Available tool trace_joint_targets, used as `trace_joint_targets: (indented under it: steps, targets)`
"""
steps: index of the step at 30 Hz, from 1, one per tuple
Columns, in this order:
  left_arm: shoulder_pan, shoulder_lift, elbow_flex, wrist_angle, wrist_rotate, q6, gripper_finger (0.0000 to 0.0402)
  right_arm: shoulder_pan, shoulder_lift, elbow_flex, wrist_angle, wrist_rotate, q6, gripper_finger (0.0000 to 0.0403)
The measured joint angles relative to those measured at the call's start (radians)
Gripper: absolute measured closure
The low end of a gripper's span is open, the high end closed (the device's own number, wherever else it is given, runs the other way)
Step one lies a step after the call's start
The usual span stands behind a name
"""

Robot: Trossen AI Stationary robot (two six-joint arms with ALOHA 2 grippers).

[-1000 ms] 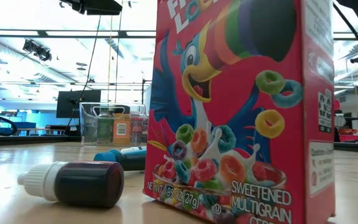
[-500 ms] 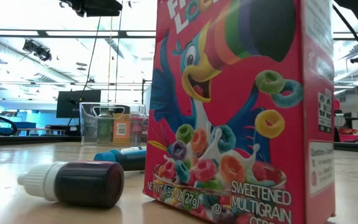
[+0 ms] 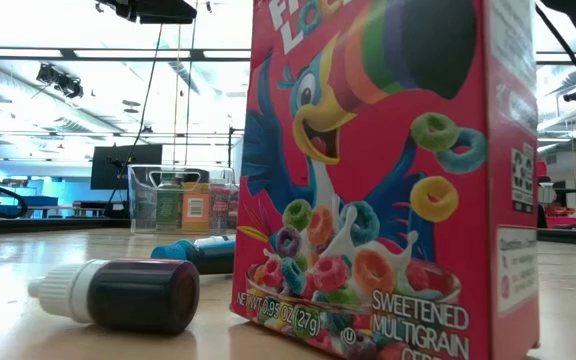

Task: Pick & Place Kitchen Items
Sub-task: Put the violet food coloring bottle into the black bin

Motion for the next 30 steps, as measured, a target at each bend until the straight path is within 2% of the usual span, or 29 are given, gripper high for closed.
trace_joint_targets:
  steps: [5,10,15,22,30]
  targets:
    - [0.000,0.000,0.000,0.000,0.000,0.105,0.0138,0.016,0.000,0.000,0.005,0.023,-0.005,0.0189]
    - [0.000,0.000,0.000,0.000,0.000,0.140,0.0138,0.038,0.000,0.000,0.026,0.026,-0.018,0.0166]
    - [0.000,0.000,0.000,0.000,0.000,0.138,0.0138,0.047,0.000,0.000,0.032,0.027,-0.039,0.0163]
    - [0.000,0.000,0.000,0.000,0.001,0.137,0.0138,0.049,0.000,0.000,0.069,0.092,-0.060,0.0163]
    - [0.000,0.000,0.000,0.000,0.001,0.136,0.0138,0.049,-0.001,0.000,0.117,0.067,-0.083,0.0163]
